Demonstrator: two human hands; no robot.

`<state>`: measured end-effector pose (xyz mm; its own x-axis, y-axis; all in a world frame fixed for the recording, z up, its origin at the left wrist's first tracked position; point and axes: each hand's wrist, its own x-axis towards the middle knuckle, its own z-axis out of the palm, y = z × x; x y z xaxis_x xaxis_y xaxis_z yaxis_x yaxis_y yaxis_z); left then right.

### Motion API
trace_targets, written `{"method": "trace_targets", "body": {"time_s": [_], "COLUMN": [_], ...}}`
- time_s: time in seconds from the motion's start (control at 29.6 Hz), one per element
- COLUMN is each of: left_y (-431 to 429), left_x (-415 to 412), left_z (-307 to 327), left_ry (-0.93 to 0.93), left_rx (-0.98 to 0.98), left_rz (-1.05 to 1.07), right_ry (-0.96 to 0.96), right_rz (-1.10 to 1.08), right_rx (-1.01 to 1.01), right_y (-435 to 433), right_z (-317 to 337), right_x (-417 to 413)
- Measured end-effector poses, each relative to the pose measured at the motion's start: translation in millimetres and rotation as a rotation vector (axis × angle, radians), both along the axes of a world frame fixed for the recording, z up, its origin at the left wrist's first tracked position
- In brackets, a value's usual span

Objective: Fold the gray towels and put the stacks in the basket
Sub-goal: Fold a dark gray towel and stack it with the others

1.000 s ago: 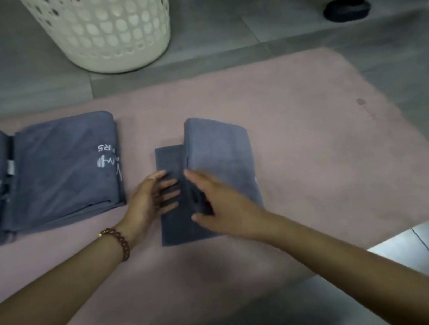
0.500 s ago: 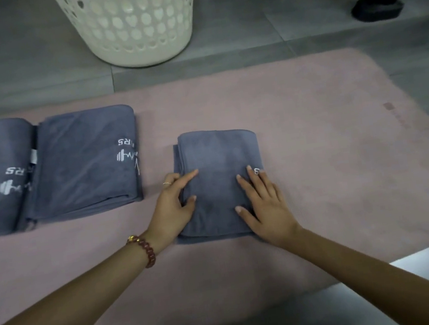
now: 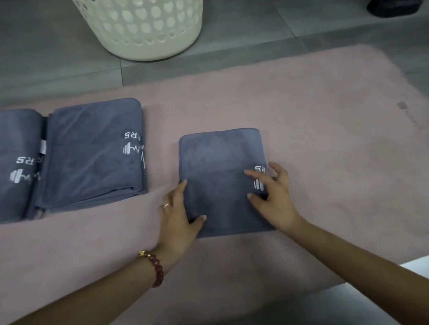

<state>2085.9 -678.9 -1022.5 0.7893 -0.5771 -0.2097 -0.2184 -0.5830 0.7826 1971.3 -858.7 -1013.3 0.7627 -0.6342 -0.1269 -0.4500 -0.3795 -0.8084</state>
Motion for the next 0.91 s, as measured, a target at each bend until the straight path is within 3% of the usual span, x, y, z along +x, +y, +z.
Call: {"method": "trace_targets", "body": {"time_s": [0.24,0.54,0.64,0.74,0.81,0.91], "left_y": [-4,-8,-3,22,46,80], "left_x": [12,26,38,80,116,167], "left_z": [12,31,56,100,129,152], "left_ry": [0.352,0.487,0.378,0.144,-0.005,-0.068], "left_rx": [-0.336,-0.369,-0.391,-0.432,-0.441,-0.470], "left_rz": [0.071,-0.016,0.001,0.002,0.006,0.094], "right_ry": [-0.051,-0.045,-0.083,-0.248,-0.384,-0.483], "right_rz": [-0.001,0.020,0.123,0.171,0.199,0.243], "right_rx": [0.453,0.546,0.376,0.346,0.396,0.561], "right_y": [-30,-34,-24,-11,1,27], "right_z": [14,30,47,76,95,106], "right_x": [11,20,31,71,112,183]}}
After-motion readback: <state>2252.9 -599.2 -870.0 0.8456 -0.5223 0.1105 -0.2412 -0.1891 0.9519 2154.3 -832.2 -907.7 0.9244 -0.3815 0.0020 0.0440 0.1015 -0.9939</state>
